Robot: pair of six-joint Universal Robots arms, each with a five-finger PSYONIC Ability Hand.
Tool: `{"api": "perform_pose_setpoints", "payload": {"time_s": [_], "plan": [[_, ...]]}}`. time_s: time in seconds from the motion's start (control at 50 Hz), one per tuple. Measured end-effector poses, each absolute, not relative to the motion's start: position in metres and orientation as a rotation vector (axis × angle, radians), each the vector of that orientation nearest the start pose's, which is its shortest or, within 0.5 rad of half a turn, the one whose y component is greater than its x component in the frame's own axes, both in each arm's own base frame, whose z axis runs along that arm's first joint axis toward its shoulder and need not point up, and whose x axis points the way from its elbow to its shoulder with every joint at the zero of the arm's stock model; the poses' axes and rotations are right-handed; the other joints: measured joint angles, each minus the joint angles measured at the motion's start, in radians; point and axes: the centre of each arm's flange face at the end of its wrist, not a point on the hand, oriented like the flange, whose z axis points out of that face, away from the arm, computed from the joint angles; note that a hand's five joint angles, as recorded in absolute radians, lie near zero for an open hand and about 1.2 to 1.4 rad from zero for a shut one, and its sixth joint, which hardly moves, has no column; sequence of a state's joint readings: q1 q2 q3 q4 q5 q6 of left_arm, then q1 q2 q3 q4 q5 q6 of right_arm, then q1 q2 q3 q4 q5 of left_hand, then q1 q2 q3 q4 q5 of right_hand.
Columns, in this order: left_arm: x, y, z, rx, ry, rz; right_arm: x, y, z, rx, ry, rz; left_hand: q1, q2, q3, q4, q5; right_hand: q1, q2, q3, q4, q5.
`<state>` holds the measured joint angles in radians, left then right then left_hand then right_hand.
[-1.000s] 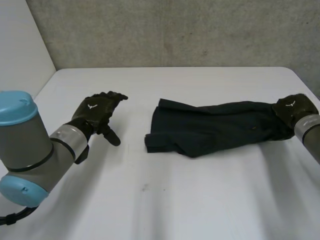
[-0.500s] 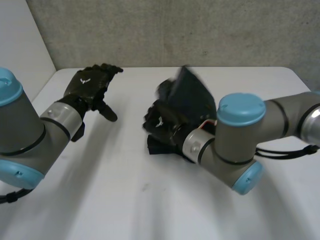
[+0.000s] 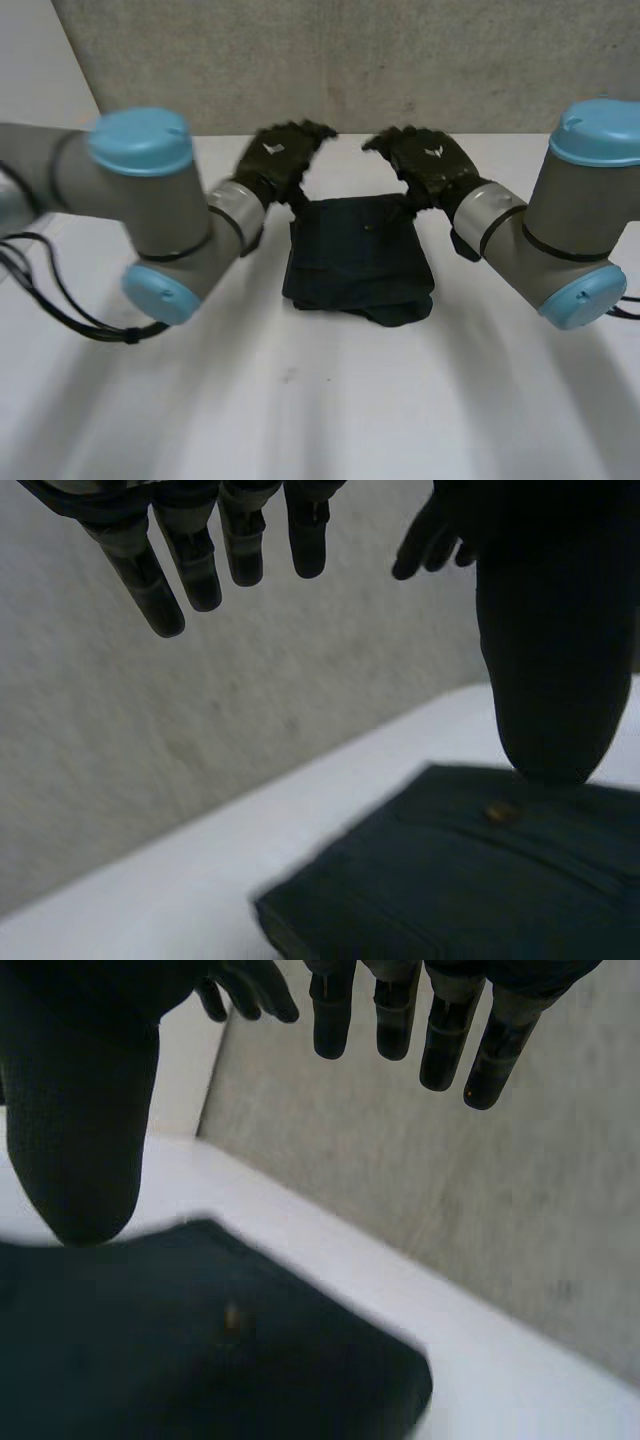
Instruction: Fold the shorts.
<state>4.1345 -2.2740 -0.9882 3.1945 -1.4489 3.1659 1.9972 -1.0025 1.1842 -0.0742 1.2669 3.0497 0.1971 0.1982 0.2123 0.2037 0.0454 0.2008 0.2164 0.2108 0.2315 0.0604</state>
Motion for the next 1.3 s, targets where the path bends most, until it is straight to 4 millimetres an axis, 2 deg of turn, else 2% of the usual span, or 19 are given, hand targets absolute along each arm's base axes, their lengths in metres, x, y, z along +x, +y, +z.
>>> {"api": "perform_pose_setpoints", "payload": {"time_s": [0.1, 0.22, 0.34, 0.42, 0.52, 0.54, 0.56, 0.58, 0.6, 0.62, 0.64, 0.66, 0.7, 0.72, 0.8, 0.82, 0.86, 0.92, 1.3], "plan": [[-0.384, -0.307, 0.174, 0.968, 2.640, -2.192, 0.313, -0.330, 0.187, -0.809, 2.037, -1.639, 0.000, 0.000, 0.000, 0.000, 0.000, 0.000, 0.000, 0.000, 0.000, 0.000], [-0.381, -0.312, 0.128, 0.935, 2.743, -1.921, 0.310, -0.339, 0.144, -0.827, 2.185, -1.499, 0.000, 0.000, 0.000, 0.000, 0.000, 0.000, 0.000, 0.000, 0.000, 0.000], [-0.371, -0.309, 0.112, 0.940, 2.802, -1.733, 0.304, -0.342, 0.125, -0.847, 2.275, -1.427, -0.013, -0.011, -0.011, 0.000, 0.000, -0.013, 0.000, -0.035, 0.000, 0.000], [-0.368, -0.307, 0.115, 0.949, 2.809, -1.700, 0.301, -0.342, 0.132, -0.883, 2.283, -1.442, -0.020, -0.019, -0.030, 0.000, 0.000, -0.021, -0.009, -0.040, 0.000, 0.000], [-0.369, -0.306, 0.154, 0.945, 2.759, -1.827, 0.301, -0.338, 0.177, -0.923, 2.203, -1.569, -0.023, -0.019, -0.030, 0.000, 0.000, -0.021, -0.009, -0.040, 0.000, 0.000], [-0.368, -0.304, 0.184, 0.932, 2.716, -1.925, 0.301, -0.335, 0.200, -0.918, 2.156, -1.635, -0.023, -0.019, -0.030, 0.000, 0.000, -0.022, -0.009, -0.040, 0.000, 0.000], [-0.368, -0.304, 0.184, 0.932, 2.716, -1.925, 0.301, -0.335, 0.200, -0.918, 2.156, -1.635, -0.023, -0.019, -0.030, 0.000, 0.000, -0.022, -0.009, -0.040, 0.000, 0.000], [-0.367, -0.302, 0.207, 0.920, 2.681, -1.999, 0.300, -0.333, 0.213, -0.911, 2.131, -1.672, -0.023, -0.019, -0.030, 0.000, 0.000, -0.022, -0.009, -0.040, 0.000, 0.000], [-0.363, -0.298, 0.232, 0.902, 2.641, -2.079, 0.297, -0.329, 0.245, -0.868, 2.071, -1.775, -0.023, -0.019, -0.030, 0.000, 0.000, -0.021, -0.009, -0.040, 0.000, 0.000], [-0.357, -0.293, 0.258, 0.878, 2.600, -2.154, 0.293, -0.326, 0.265, -0.823, 2.041, -1.837, -0.023, -0.019, -0.030, 0.000, 0.000, -0.021, -0.009, -0.040, 0.000, 0.000], [-0.353, -0.290, 0.272, 0.861, 2.575, -2.197, 0.291, -0.324, 0.276, -0.792, 2.025, -1.875, -0.023, -0.019, -0.030, 0.000, 0.000, -0.022, -0.009, -0.040, 0.000, 0.000], [-0.340, -0.285, 0.303, 0.809, 2.520, -2.281, 0.283, -0.320, 0.300, -0.715, 1.996, -1.959, -0.023, -0.019, -0.030, 0.000, -0.002, -0.022, -0.009, -0.040, 0.000, 0.000], [-0.326, -0.281, 0.324, 0.756, 2.478, -2.337, 0.275, -0.315, 0.319, -0.638, 1.979, -2.031, -0.023, -0.019, -0.030, 0.000, -0.002, -0.022, -0.009, -0.040, 0.000, 0.000], [-0.306, -0.277, 0.348, 0.677, 2.432, -2.390, 0.264, -0.309, 0.339, -0.553, 1.972, -2.103, -0.023, -0.019, -0.030, 0.000, -0.002, -0.021, -0.009, -0.040, 0.000, 0.000], [-0.261, -0.268, 0.383, 0.501, 2.375, -2.438, 0.240, -0.298, 0.361, -0.436, 2.017, -2.184, -0.023, -0.019, -0.030, 0.000, -0.002, -0.021, -0.009, -0.040, 0.000, 0.000], [-0.261, -0.268, 0.383, 0.501, 2.375, -2.438, 0.240, -0.298, 0.361, -0.436, 2.017, -2.184, -0.023, -0.019, -0.030, 0.000, -0.002, -0.021, -0.009, -0.040, 0.000, 0.000], [-0.239, -0.260, 0.393, 0.416, 2.372, -2.430, 0.229, -0.292, 0.364, -0.425, 2.078, -2.178, -0.023, -0.019, -0.030, 0.000, -0.002, -0.022, -0.009, -0.040, 0.000, 0.000], [-0.229, -0.255, 0.395, 0.394, 2.395, -2.406, 0.224, -0.290, 0.363, -0.444, 2.116, -2.154, -0.023, -0.019, -0.030, 0.000, -0.002, -0.022, -0.009, -0.040, 0.000, 0.000], [-0.233, -0.249, 0.366, 0.458, 2.531, -2.281, 0.223, -0.283, 0.360, -0.487, 2.106, -2.149, -0.023, -0.019, -0.030, 0.000, -0.002, -0.021, -0.009, -0.040, 0.000, 0.000]]}}
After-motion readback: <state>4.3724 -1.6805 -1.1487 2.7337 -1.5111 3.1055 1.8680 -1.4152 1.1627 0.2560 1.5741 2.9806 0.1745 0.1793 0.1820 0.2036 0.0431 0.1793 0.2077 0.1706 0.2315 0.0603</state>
